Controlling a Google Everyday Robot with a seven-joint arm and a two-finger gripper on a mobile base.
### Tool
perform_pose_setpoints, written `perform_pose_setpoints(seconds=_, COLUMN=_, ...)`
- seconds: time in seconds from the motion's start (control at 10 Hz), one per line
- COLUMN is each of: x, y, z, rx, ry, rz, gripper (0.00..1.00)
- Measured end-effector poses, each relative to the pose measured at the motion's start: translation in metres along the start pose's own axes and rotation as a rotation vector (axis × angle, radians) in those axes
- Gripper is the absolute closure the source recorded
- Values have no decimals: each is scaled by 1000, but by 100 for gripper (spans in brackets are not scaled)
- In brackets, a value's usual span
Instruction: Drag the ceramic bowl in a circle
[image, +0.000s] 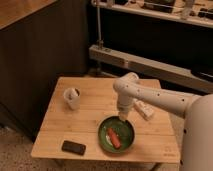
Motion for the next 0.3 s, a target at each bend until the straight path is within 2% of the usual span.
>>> perform_pose_setpoints(seconds=0.1, x=3, y=-1, z=0, rx=-14, ry=-7, rz=-12, gripper=85)
perform_pose_setpoints(seconds=0.3, x=28, y=-17, z=-2, rx=-28, ry=-15, rz=-55, gripper=85)
